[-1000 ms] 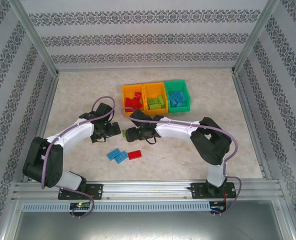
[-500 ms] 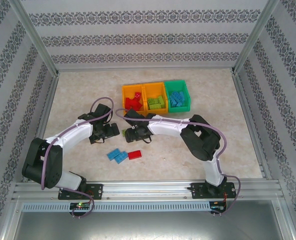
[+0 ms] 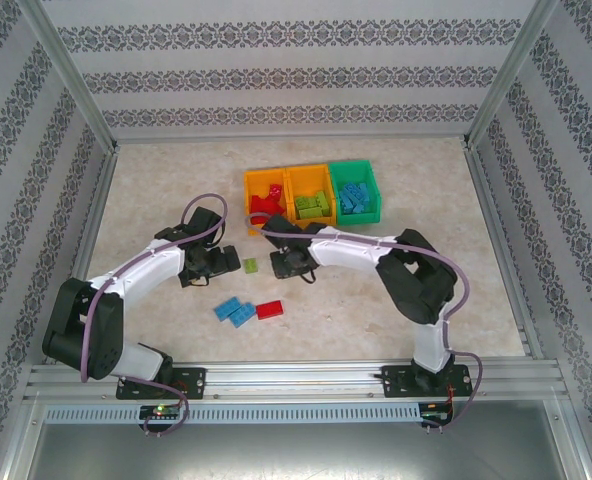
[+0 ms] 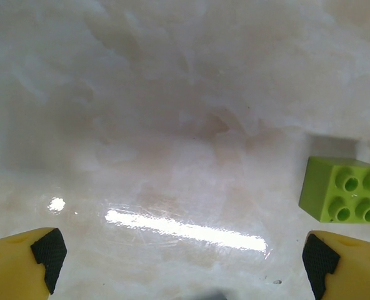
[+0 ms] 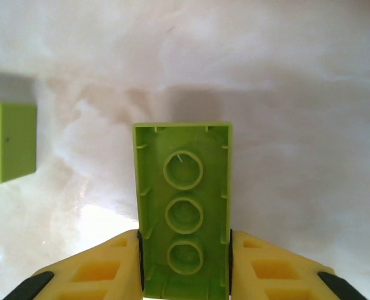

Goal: Sort the legos into containers by color

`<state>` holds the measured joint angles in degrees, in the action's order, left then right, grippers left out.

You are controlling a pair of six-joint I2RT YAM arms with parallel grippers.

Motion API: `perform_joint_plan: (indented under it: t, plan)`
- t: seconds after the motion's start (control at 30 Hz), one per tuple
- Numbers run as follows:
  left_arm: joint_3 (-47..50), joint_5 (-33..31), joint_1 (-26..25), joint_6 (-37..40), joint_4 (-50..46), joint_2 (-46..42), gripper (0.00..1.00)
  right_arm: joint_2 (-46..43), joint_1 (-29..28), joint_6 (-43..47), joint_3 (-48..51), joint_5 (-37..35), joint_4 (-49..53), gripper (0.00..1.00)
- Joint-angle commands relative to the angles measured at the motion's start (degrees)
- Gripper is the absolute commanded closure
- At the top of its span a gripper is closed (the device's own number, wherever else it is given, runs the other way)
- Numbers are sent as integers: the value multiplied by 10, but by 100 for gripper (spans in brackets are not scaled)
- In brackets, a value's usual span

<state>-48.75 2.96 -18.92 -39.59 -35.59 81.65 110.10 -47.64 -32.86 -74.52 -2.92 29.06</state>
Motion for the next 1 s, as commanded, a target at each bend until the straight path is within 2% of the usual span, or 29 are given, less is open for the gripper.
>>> perform_joint_plan:
  t: [0.0,0.13,0.3,0.6,0.67,0.77,0.83,0.9,0.97]
  plan:
    - [-25,7,-14,12,-2,20,1,-57,30,17,0,-21,-12,69]
    - [-49,7,-34,13,1,46,1,-58,84,37,-33,-12,-6,69]
    - [-83,12,-57,14,1,87,1,-6,152,49,-112,17,6,69]
    - [-111,19,-73,8,4,137,3,116,214,48,-266,48,30,65]
    - [-116,21,-75,6,6,145,4,137,223,42,-294,59,37,61]
    - [-127,20,-79,6,4,157,6,156,230,33,-321,67,44,46]
    - [-134,19,-81,3,4,163,7,155,231,30,-323,72,40,43]
    - [-140,19,-82,2,6,170,8,147,230,27,-319,77,36,35]
    - [-145,19,-83,2,6,177,9,133,228,24,-306,85,29,34]
